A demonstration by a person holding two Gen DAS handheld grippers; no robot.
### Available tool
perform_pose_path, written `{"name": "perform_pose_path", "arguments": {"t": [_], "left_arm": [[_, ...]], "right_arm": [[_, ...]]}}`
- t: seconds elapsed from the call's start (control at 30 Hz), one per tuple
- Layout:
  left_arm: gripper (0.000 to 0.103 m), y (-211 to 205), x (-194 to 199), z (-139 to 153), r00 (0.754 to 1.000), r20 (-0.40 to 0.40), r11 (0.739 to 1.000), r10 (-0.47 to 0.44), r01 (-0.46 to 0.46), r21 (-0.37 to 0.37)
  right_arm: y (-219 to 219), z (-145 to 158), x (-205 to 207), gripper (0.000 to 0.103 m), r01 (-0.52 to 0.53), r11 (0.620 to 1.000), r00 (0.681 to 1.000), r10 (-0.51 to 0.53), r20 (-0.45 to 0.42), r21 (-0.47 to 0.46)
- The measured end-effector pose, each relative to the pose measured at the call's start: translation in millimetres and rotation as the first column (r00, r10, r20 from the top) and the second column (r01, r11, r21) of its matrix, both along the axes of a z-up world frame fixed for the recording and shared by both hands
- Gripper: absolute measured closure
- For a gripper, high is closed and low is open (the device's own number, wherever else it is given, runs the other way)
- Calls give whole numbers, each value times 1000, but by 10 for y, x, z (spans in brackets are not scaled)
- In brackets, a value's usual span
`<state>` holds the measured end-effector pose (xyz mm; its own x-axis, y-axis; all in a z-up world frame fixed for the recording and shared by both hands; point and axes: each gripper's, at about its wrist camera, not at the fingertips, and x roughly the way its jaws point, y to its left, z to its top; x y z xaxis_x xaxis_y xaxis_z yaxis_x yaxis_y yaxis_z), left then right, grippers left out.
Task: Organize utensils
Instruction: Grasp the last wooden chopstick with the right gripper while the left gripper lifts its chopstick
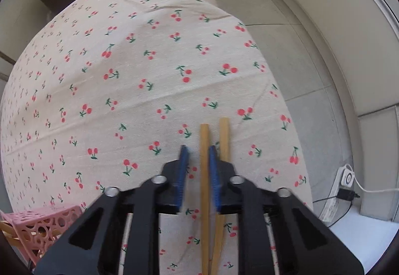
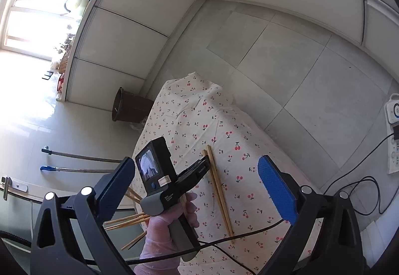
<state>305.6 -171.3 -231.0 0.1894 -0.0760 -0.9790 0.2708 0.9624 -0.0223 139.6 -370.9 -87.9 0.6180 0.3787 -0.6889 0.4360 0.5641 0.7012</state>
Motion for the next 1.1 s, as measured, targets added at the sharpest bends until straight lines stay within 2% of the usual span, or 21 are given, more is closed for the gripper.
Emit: {"name": "perform_pose_path", "arguments": {"t": [0.1,0.2,0.3,0.37,0.47,0.6,0.77,0.8,0.83,0.87,0.93,0.97,1.0,1.03,1.1], "left_arm": [[97,141,-139,28,999,33,998,39,-38,-42],[97,283,-503,215,990,139,999,-8,15,-48],[97,474,-1032,518,968,239,995,-73,88,-54],[96,615,-1336,732,951,294,991,-99,122,-63],[96,919,-1743,1065,938,337,985,-78,124,-117],[96,1231,-2186,1383,915,403,981,-36,109,-158],[96,1610,-2525,1629,891,450,955,65,76,-287],[96,1641,-2559,1650,889,452,951,71,77,-300],[96,1651,-2583,1669,886,459,950,69,83,-302],[96,1677,-2632,1696,879,473,950,63,92,-297],[96,1741,-2712,1746,867,493,950,65,97,-296],[96,1785,-2735,1768,865,497,949,71,96,-302],[96,1822,-2754,1777,862,501,947,78,93,-307],[96,1842,-2798,1793,859,505,946,85,89,-311],[96,1907,-2849,1829,854,510,944,98,83,-319]], "right_arm": [[-1,-112,107,7,11,1000,999,-11,-42,-12],[64,-241,278,7,-5,998,996,0,-89,-55],[254,-372,455,7,-58,985,990,37,-133,-160],[452,-466,586,7,-106,958,984,63,-165,-265],[781,-687,807,7,-210,906,964,128,-234,-369],[1182,-998,1035,8,-312,851,931,185,-315,-421],[1572,-1343,1193,14,-384,767,897,180,-403,-513],[1638,-1443,1208,23,-408,748,885,183,-429,-524],[1702,-1483,1206,27,-422,713,881,178,-438,-560],[1809,-1467,1186,33,-425,654,893,191,-407,-626],[1959,-1451,1181,80,-452,630,889,262,-375,-631],[2026,-1446,1179,91,-469,621,881,276,-385,-628],[2073,-1450,1165,95,-480,616,875,284,-393,-625],[2094,-1454,1141,95,-482,620,874,289,-390,-619],[2099,-1426,1060,95,-475,668,878,310,-366,-573]]}}
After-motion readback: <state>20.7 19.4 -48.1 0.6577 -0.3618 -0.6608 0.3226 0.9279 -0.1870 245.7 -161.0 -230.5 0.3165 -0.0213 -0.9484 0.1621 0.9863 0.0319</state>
